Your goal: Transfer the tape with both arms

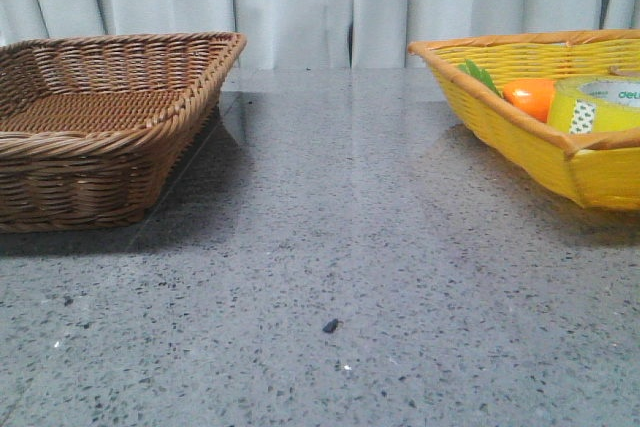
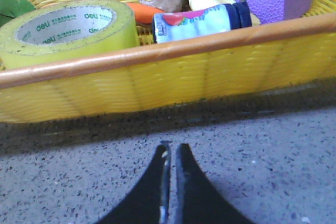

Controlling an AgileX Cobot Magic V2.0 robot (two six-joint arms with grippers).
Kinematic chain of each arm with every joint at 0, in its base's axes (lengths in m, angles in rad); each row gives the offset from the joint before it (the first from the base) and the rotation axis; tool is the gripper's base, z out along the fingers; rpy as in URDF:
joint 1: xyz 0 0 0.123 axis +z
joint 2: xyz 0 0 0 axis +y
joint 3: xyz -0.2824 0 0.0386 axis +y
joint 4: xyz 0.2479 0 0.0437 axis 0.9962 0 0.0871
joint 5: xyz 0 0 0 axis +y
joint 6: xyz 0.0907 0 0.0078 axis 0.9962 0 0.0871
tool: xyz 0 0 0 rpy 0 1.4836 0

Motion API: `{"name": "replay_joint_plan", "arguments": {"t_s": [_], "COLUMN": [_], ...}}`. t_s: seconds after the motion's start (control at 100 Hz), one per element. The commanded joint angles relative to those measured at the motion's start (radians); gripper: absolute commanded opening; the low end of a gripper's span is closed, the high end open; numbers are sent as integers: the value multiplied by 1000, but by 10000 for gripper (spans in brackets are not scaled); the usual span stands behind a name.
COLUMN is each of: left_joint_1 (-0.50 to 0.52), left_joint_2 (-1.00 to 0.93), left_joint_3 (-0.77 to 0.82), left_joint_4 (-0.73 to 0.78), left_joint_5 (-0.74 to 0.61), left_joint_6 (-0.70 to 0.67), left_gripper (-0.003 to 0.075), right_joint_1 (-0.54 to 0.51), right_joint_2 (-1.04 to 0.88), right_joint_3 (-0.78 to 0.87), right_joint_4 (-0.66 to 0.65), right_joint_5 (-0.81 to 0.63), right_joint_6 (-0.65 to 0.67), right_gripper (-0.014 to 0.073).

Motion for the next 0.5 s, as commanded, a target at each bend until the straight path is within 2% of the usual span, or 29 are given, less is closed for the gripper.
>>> {"name": "replay_joint_plan", "arguments": {"t_s": [0.0,0.49], "left_joint_1": [2,2], "left_joint_2": [-29,-29], "left_joint_3": [10,10], "left_joint_4": [-8,-4], "left_joint_5": [-61,-67], "left_joint_6": [-4,-4], "left_gripper": [-21,-21], "right_joint_1": [-4,-4], "right_joint_2": [-20,-20], "right_joint_3": [20,20], "right_joint_4": [-2,-2], "right_joint_5": [-16,-16], "right_joint_6": [-3,-3], "right_gripper": [-74,-74]}}
